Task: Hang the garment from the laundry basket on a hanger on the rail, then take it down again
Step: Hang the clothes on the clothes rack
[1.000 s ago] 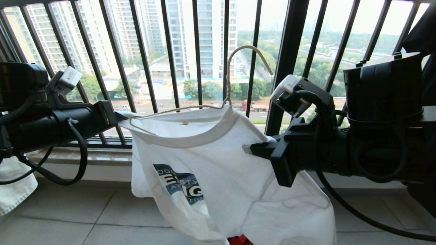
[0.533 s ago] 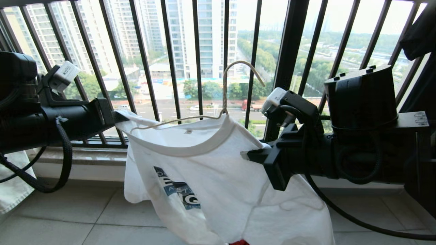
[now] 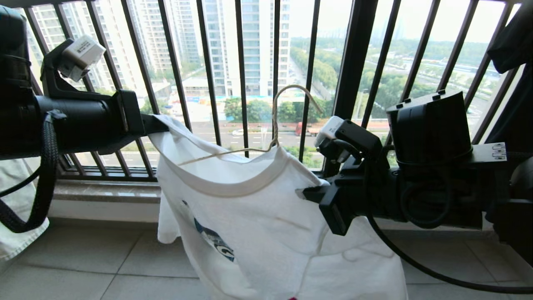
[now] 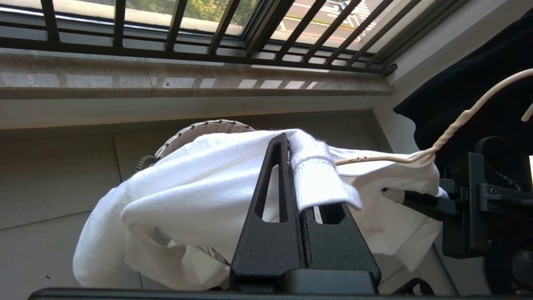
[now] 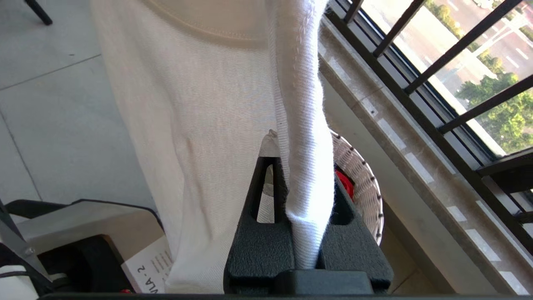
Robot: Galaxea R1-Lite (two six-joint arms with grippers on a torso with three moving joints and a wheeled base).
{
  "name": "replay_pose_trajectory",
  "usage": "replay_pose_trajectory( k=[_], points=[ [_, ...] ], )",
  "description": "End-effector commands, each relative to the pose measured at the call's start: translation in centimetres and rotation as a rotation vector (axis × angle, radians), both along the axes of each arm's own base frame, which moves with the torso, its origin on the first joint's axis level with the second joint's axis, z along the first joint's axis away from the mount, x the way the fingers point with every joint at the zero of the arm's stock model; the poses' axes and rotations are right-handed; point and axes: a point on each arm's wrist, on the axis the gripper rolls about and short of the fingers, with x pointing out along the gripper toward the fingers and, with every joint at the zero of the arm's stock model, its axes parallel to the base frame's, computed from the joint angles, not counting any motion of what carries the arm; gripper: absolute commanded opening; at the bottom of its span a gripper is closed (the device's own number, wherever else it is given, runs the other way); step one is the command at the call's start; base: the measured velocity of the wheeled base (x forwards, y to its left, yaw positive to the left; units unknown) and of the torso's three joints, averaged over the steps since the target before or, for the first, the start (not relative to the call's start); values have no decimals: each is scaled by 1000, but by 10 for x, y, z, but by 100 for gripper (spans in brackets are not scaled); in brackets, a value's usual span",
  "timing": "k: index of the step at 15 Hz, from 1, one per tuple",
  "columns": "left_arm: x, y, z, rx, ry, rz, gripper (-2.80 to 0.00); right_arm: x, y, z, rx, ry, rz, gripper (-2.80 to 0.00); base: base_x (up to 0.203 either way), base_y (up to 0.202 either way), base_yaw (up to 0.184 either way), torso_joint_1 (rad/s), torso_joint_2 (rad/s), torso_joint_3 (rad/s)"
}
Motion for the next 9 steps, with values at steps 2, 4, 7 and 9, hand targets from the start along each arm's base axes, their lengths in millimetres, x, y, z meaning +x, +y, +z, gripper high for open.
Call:
replay_pose_trajectory(
  k=[2,4,7,9],
  points=[
    [3,-10,15,11,32,-23,-280,9,-11,8,31,-49,-51,-280,0,0,0,0,0,0],
    [10,-12,14,51,36,70,-280,11,-21,12,37,-65,-82,-280,0,0,0,0,0,0],
    [26,-9,12,123,13,161,-280,10,-26,14,26,-83,-85,-280,0,0,0,0,0,0],
    [31,-8,22,125,-24,198,-280,11,-27,14,22,-83,-87,-280,0,0,0,0,0,0]
  ],
)
